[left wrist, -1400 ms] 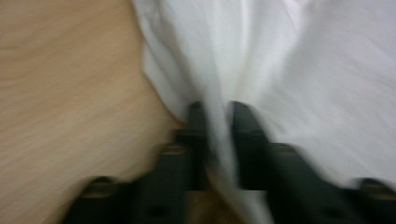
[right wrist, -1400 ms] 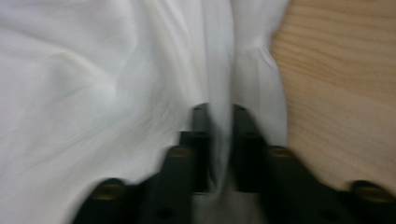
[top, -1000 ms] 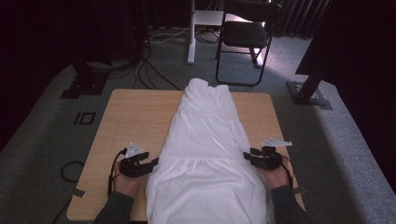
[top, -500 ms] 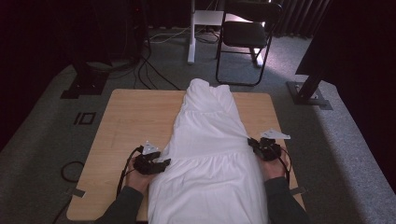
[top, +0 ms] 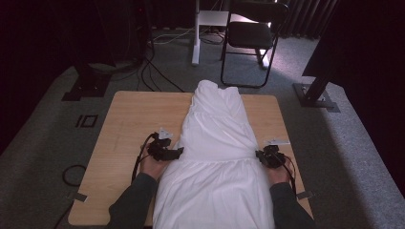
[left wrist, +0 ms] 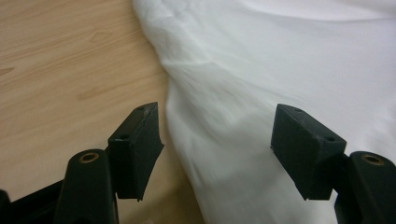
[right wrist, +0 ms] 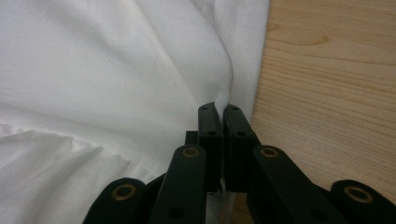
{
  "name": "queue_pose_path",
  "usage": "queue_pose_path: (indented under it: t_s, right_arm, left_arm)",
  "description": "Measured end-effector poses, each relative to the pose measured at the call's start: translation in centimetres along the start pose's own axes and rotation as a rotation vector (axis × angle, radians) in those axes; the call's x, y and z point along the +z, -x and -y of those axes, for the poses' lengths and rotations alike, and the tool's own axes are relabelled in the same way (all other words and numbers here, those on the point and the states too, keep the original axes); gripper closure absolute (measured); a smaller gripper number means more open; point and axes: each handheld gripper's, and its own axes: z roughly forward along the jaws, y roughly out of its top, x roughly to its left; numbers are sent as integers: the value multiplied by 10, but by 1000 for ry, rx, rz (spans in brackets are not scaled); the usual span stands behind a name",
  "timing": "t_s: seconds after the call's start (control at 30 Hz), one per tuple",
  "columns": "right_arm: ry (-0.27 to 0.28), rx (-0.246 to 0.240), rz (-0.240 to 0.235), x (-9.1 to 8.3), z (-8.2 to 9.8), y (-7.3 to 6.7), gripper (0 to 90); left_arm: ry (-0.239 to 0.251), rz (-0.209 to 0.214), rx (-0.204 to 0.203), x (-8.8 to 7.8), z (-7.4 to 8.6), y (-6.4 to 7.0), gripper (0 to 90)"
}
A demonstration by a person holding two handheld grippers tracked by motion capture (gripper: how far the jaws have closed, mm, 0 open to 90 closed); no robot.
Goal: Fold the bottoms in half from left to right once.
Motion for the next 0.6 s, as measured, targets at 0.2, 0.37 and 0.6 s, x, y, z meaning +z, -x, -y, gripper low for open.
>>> queue_pose_path:
  t_s: [0.2, 0.37, 0.6]
  right_arm:
    - [7, -1, -13, 0, 1, 2, 870]
    - [15, 1, -14, 0, 2, 2, 870]
    - [27, 2, -26, -2, 6, 0, 867]
  left_arm:
    - [-67, 8, -25, 27, 0, -1, 344]
    - [-53, 0, -20, 28, 3, 1, 559]
    - [-35, 18, -4, 16, 17, 6, 852]
